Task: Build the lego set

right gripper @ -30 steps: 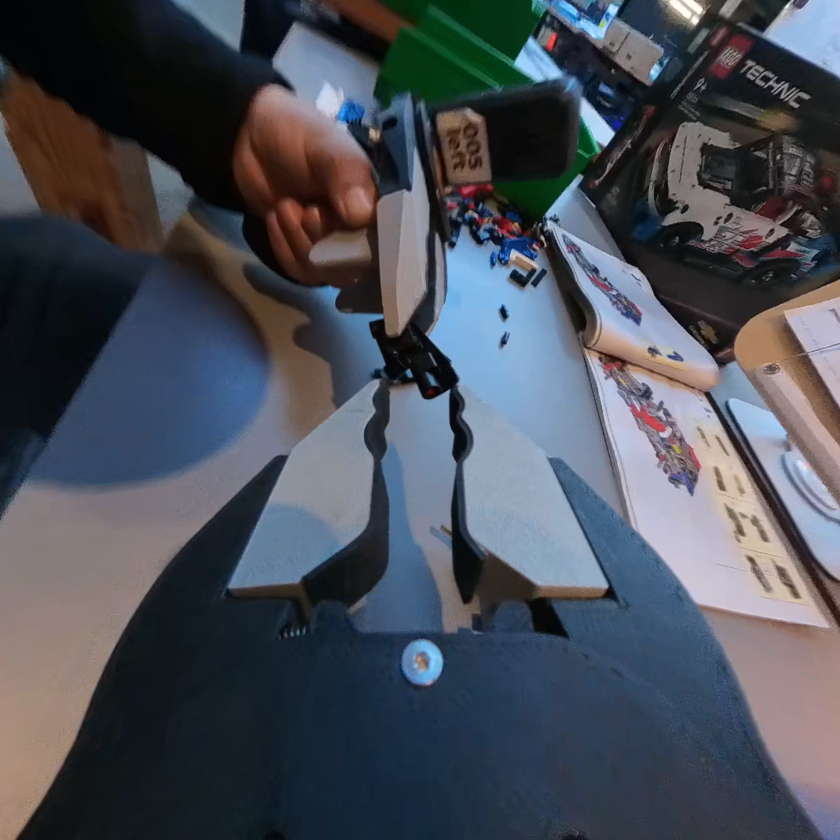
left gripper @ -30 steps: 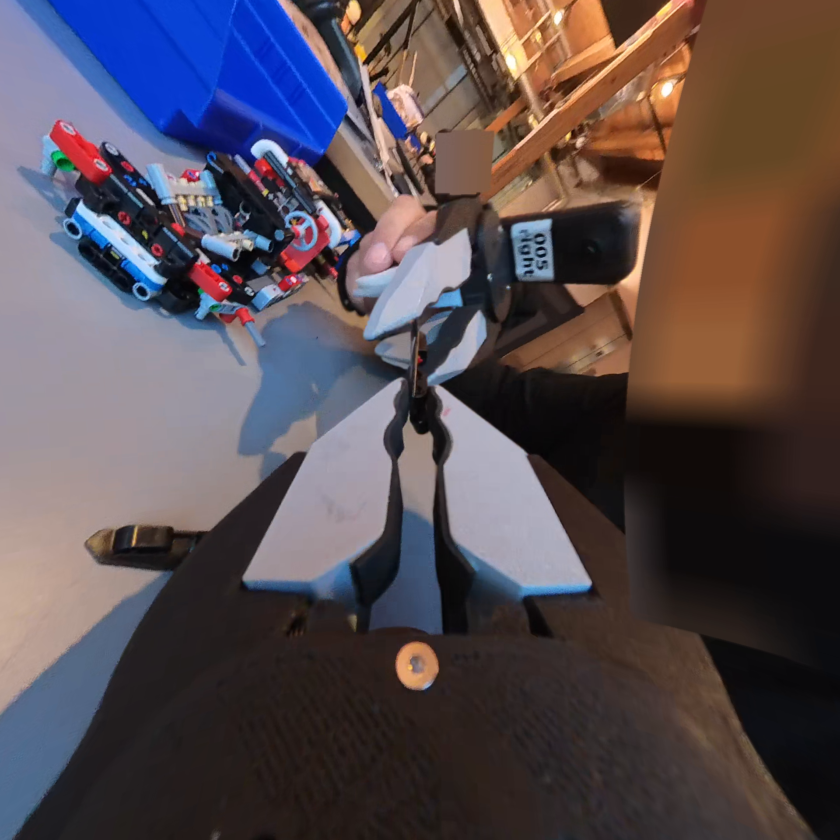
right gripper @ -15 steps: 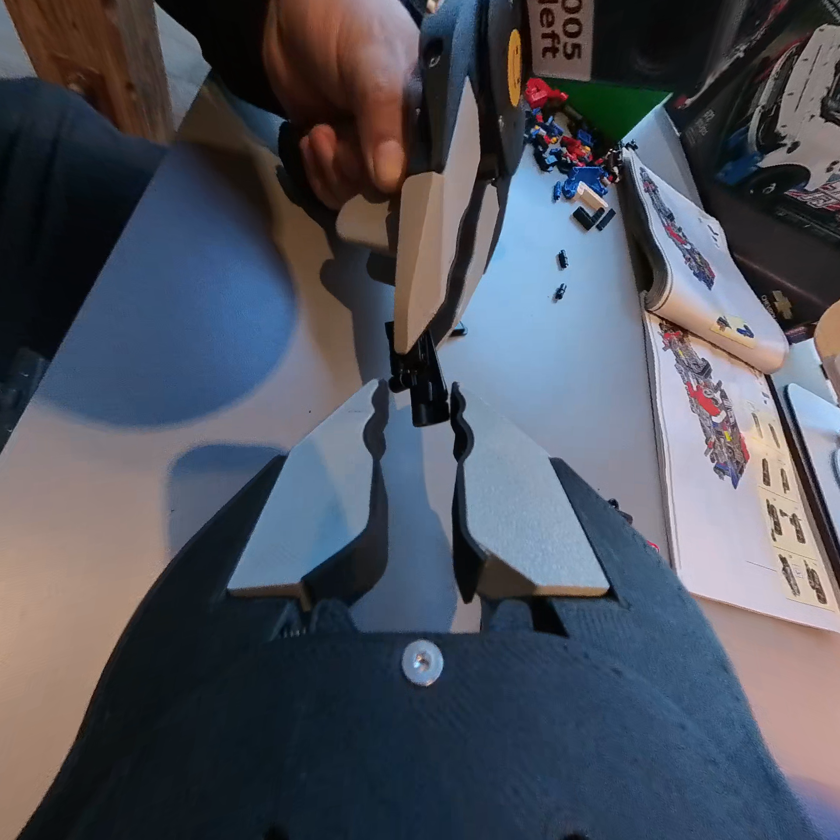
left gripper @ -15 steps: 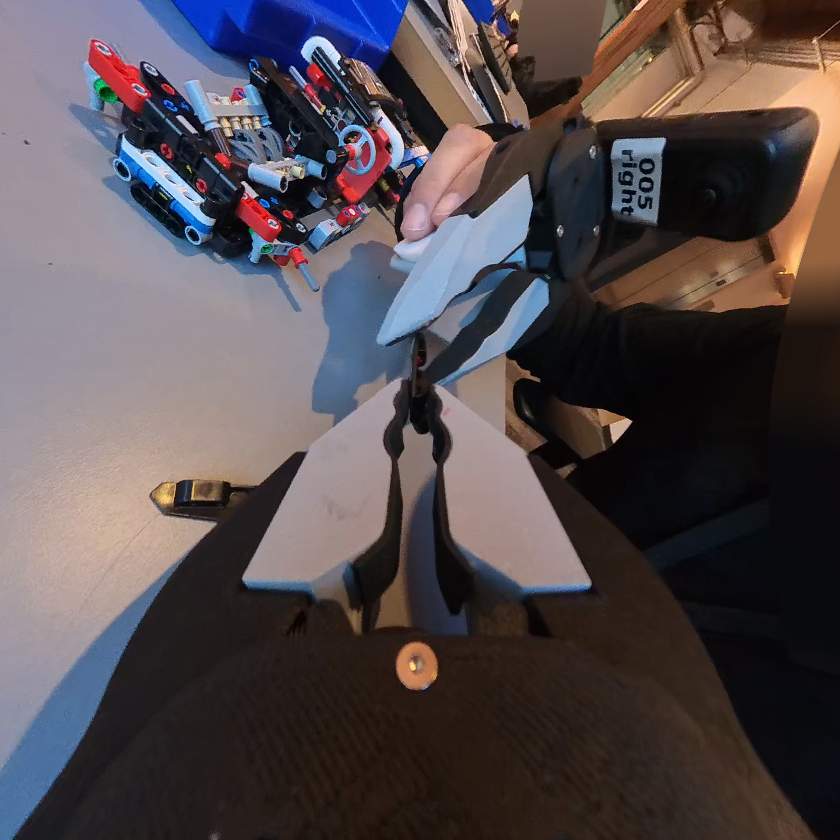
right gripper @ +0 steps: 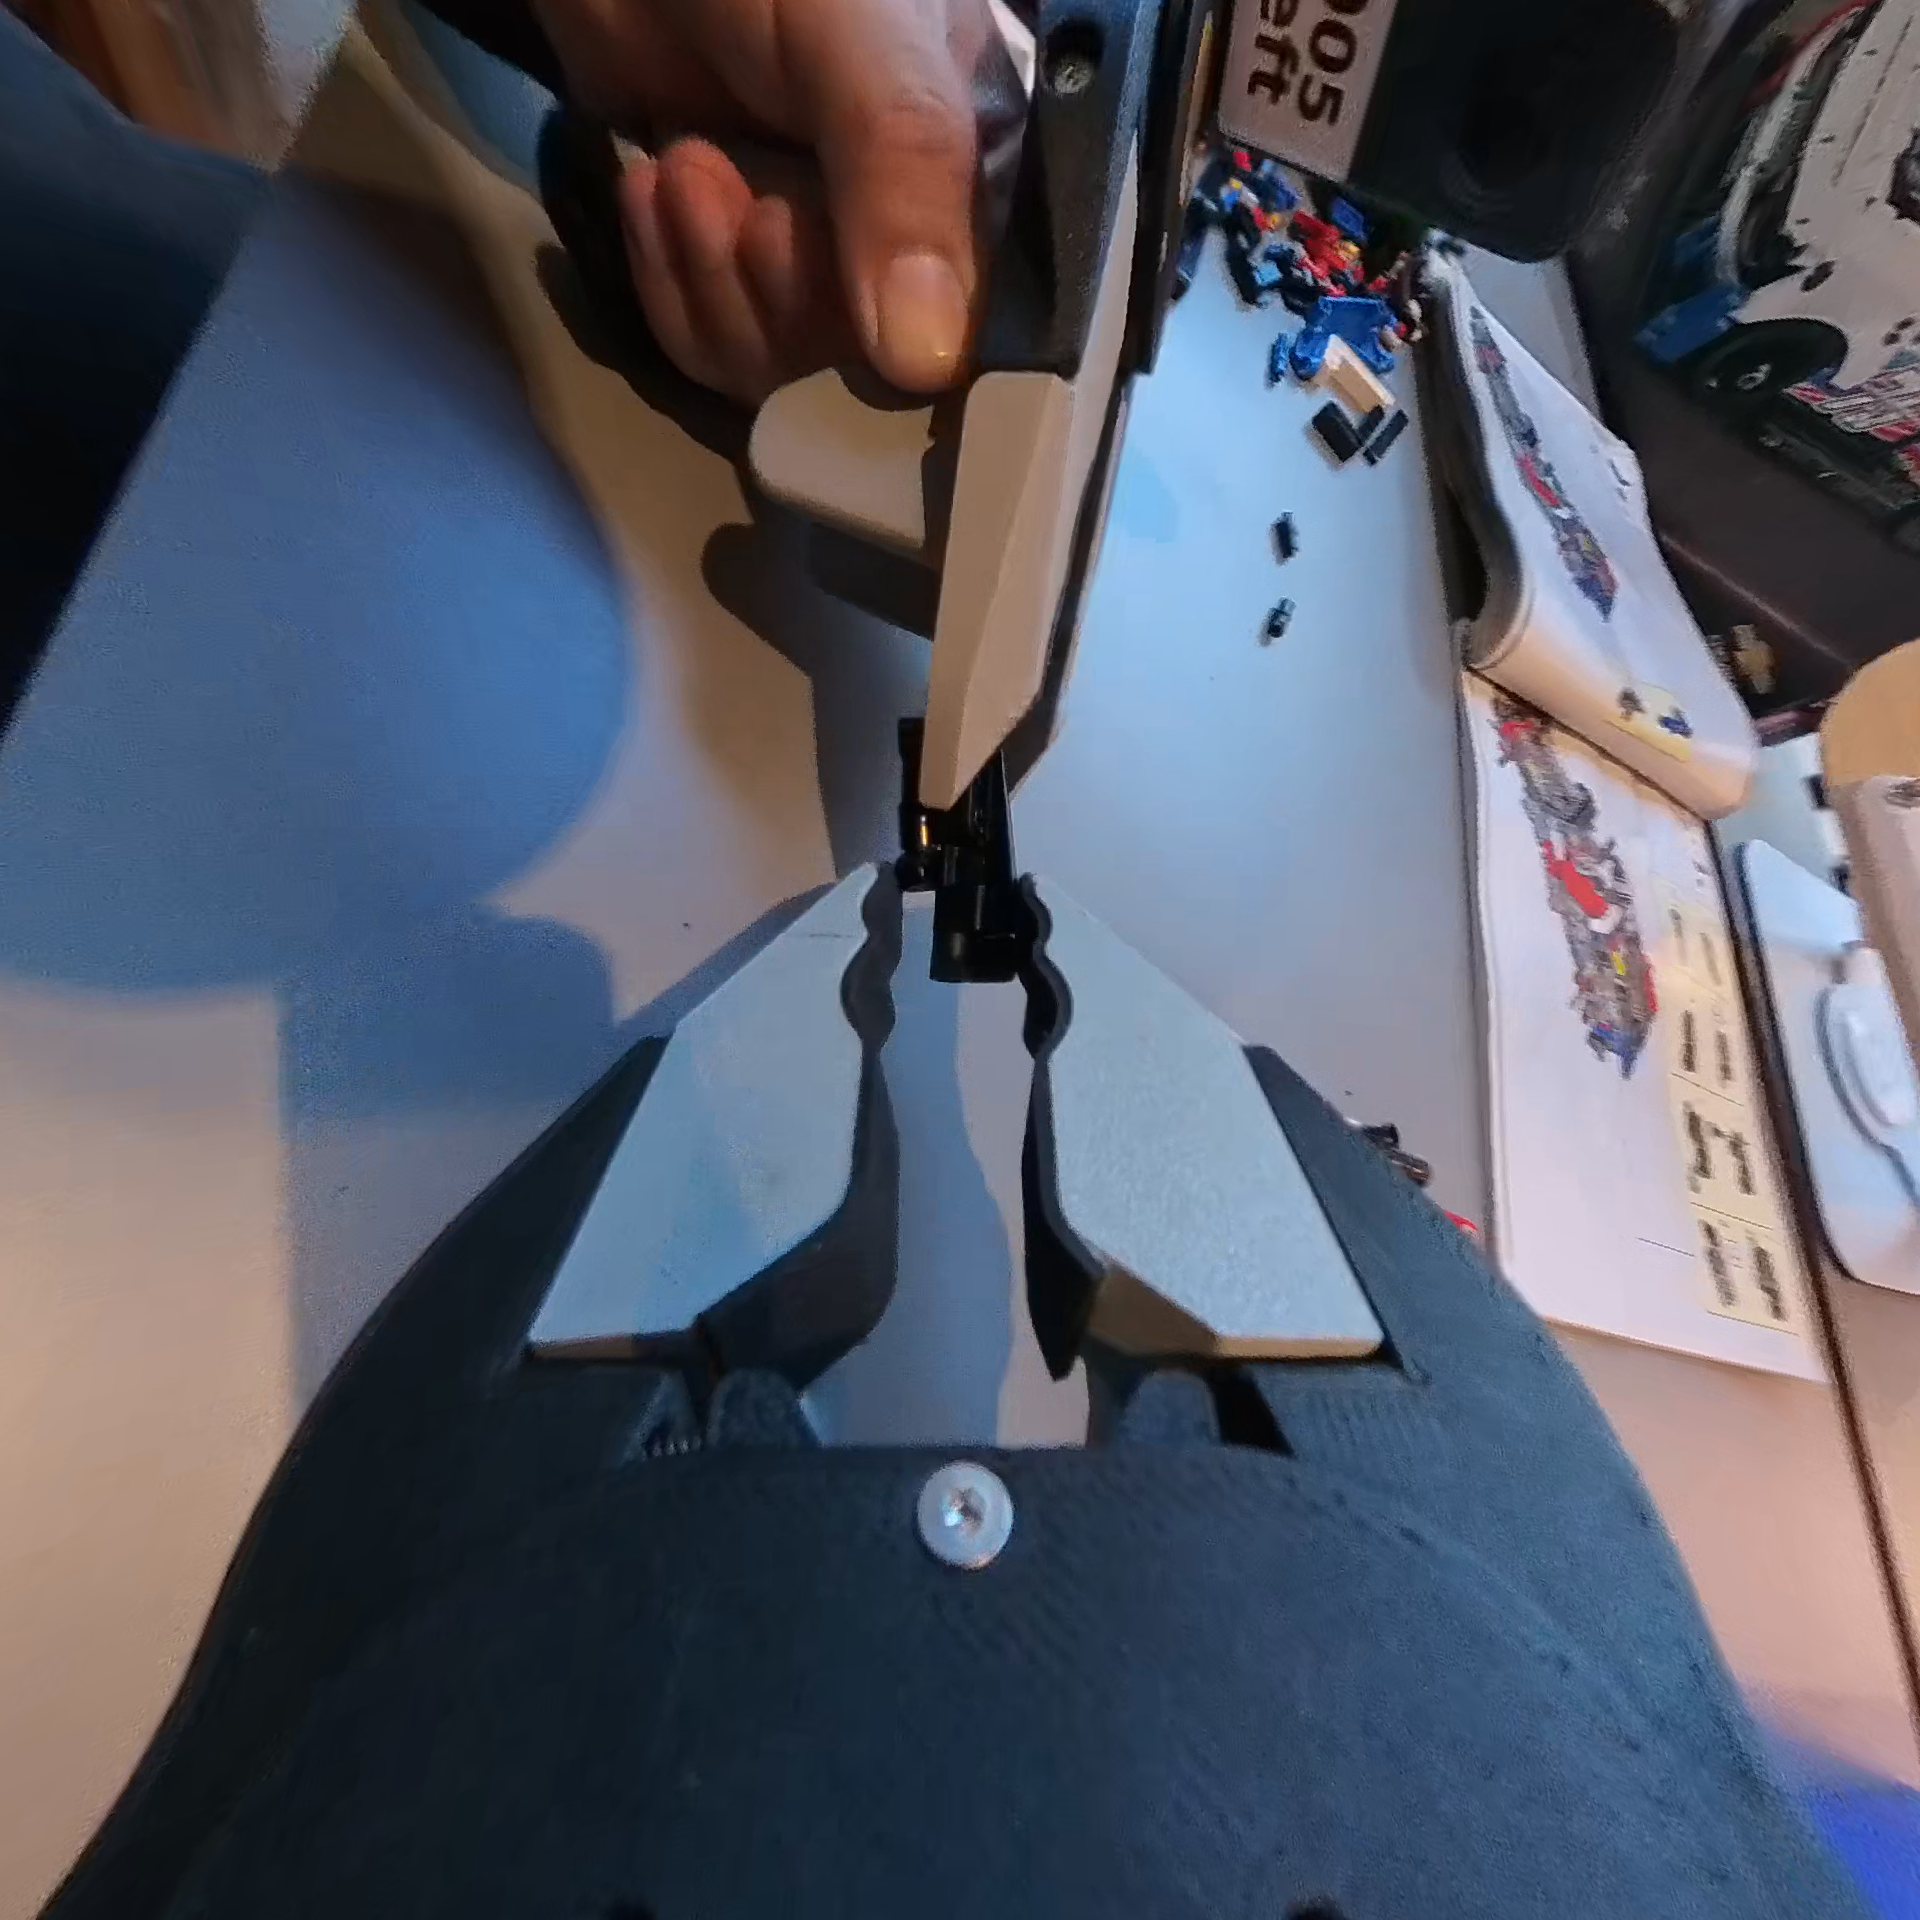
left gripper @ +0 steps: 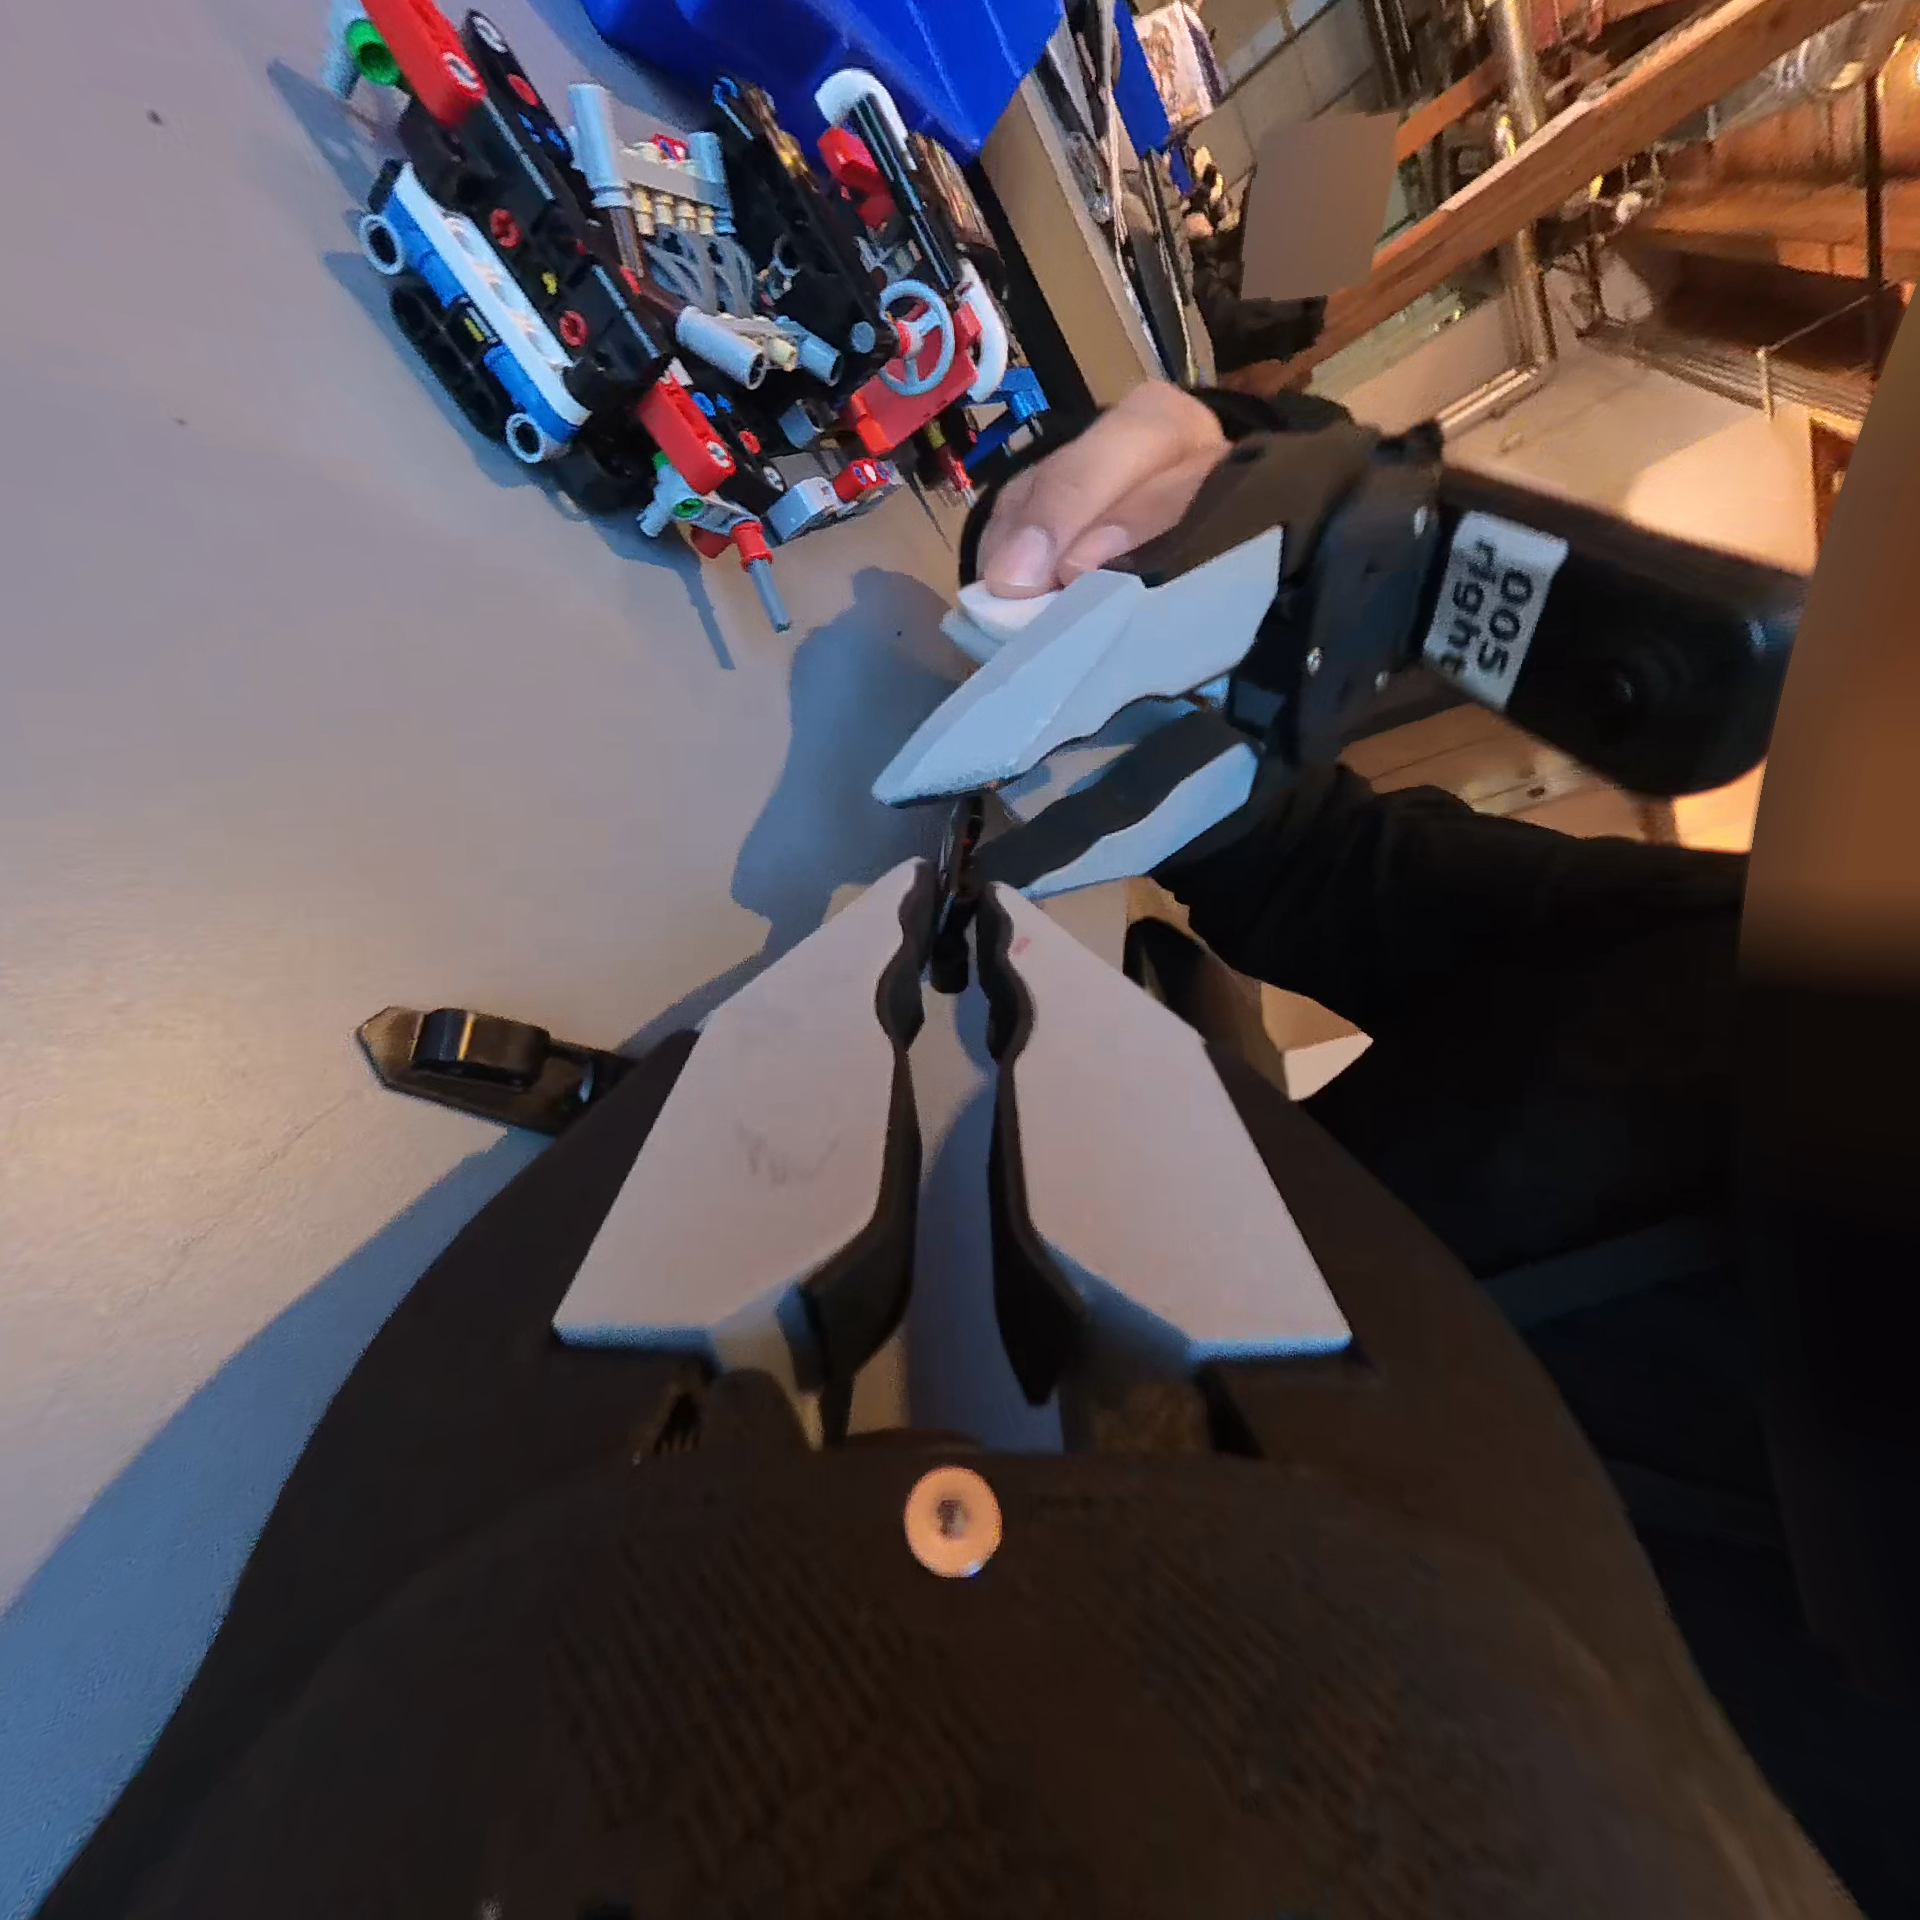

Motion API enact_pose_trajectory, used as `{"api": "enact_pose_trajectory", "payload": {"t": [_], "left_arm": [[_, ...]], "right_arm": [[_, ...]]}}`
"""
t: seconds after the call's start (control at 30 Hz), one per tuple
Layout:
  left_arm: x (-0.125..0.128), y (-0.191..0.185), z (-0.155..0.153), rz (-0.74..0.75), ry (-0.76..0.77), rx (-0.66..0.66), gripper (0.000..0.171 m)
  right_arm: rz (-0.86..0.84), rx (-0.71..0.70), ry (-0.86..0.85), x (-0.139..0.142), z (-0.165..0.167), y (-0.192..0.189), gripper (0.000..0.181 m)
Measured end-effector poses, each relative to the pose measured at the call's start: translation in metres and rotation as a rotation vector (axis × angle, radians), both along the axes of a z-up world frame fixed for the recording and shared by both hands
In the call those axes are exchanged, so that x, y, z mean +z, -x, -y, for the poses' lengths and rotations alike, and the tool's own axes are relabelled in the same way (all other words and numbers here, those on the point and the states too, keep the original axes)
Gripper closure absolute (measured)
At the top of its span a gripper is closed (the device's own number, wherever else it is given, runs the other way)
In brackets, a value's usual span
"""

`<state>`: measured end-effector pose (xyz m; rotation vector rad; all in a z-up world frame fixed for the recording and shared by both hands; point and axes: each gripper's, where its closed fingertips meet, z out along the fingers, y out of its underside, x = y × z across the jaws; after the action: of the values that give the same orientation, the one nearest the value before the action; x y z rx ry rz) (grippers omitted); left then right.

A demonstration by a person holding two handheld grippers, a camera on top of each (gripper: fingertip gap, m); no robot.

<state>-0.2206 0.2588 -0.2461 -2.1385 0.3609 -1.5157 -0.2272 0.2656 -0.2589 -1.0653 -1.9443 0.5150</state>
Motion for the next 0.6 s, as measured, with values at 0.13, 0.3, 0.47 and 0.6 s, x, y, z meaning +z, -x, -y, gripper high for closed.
{"api": "enact_pose_trajectory", "payload": {"t": [0.13, 0.3, 0.47, 0.6], "left_arm": [[0.002, 0.005, -0.005, 0.063, 0.058, 0.043, 0.167], [0.014, 0.008, -0.010, 0.080, -0.067, 0.077, 0.168], [0.043, 0.016, -0.018, 0.230, -0.184, 0.144, 0.167], [0.059, 0.016, -0.020, 0.255, -0.324, 0.175, 0.168]], "right_arm": [[-0.007, -0.046, -0.027, 0.001, -0.005, 0.005, 0.164], [-0.088, -0.077, 0.255, 0.012, -0.007, 0.007, 0.161], [-0.131, -0.082, 0.729, 0.032, -0.011, 0.002, 0.175], [-0.171, -0.075, 0.977, 0.043, -0.009, 0.004, 0.170]]}}
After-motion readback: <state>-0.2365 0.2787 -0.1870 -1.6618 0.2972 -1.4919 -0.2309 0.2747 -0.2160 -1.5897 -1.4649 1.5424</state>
